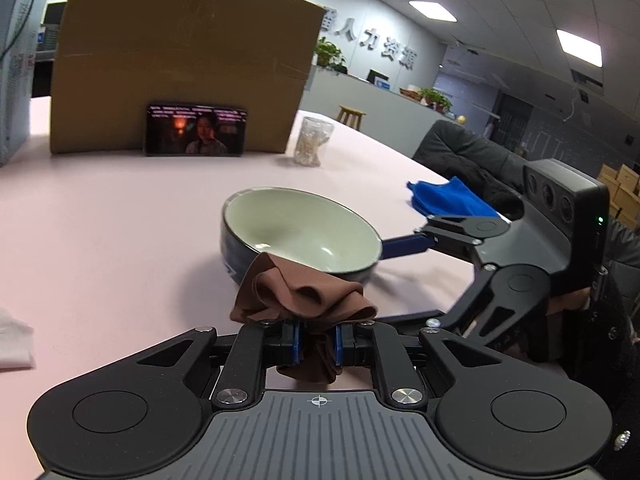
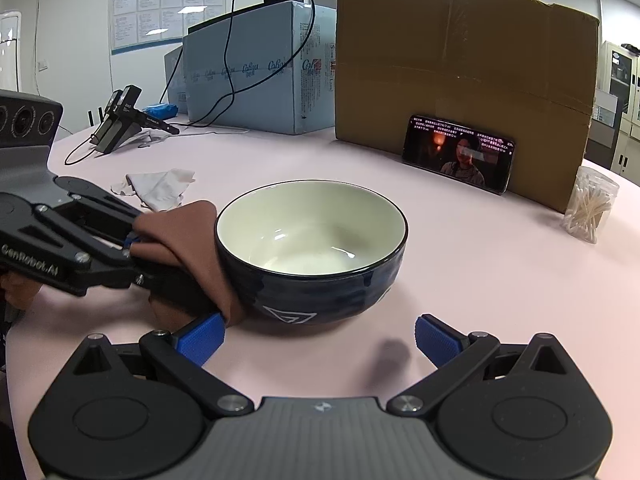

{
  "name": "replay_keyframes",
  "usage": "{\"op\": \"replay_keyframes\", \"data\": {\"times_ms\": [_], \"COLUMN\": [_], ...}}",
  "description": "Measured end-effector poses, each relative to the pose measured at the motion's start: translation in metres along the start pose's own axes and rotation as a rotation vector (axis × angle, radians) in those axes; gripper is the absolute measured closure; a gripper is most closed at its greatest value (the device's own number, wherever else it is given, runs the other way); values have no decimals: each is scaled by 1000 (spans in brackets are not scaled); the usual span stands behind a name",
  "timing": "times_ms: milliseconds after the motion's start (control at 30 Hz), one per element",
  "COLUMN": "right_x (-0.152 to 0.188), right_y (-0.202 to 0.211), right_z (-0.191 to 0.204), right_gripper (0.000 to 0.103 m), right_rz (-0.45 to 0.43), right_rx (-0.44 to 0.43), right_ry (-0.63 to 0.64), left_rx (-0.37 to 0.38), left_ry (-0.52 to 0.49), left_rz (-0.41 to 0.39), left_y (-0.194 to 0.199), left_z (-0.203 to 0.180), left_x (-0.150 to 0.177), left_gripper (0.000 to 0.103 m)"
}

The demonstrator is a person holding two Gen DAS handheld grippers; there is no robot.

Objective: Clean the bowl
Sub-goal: 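Rub the cloth on the bowl's outer wall with the left tool while the right tool holds the rim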

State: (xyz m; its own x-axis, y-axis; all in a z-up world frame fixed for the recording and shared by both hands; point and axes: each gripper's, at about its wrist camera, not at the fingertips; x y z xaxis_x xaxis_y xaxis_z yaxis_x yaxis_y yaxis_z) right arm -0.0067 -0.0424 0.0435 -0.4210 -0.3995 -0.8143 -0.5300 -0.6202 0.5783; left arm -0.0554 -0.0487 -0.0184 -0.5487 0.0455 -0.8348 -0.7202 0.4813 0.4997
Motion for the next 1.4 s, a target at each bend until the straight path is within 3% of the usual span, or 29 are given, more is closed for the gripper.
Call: {"op": "replay_keyframes", "data": {"times_ms": [233, 500, 667, 967, 1133, 1400], "right_x": [0, -1, -1, -1, -1, -1], "right_y": [-1, -2, -3, -5, -5, -5], "right_z": [1, 2, 3, 5, 4, 4], "right_gripper": [0, 0, 0, 0, 0, 0], "right_rz": [1, 4, 4, 5, 7, 11], "right_rx": [0, 0, -1, -1, -1, -2], "right_ry": [2, 4, 6, 11, 11, 11], "left_rx": [-37, 14, 18, -23, -37, 14], "left_ry": [38, 36, 23, 43, 65, 33], "left_rz": [-50, 17, -3, -42, -5, -5], "left_y": [9, -8, -2, 3, -4, -2], "left_z": [12, 5, 0, 8, 14, 2], "left_x": [-3, 2, 1, -4, 0, -3], "left_gripper": [89, 89, 89, 89, 89, 89]}}
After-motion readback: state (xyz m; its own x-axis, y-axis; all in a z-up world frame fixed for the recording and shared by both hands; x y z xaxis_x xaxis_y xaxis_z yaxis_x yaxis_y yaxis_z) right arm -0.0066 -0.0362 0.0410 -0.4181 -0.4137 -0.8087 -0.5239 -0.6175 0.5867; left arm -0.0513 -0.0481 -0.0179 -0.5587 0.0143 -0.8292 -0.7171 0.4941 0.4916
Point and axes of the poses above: each gripper's, at about its wrist camera, not at the fingertips, and y roughly against the way its jaws point, z to its left, x to its underside, and after that the axes turned 2 degrees about -x, right-handed
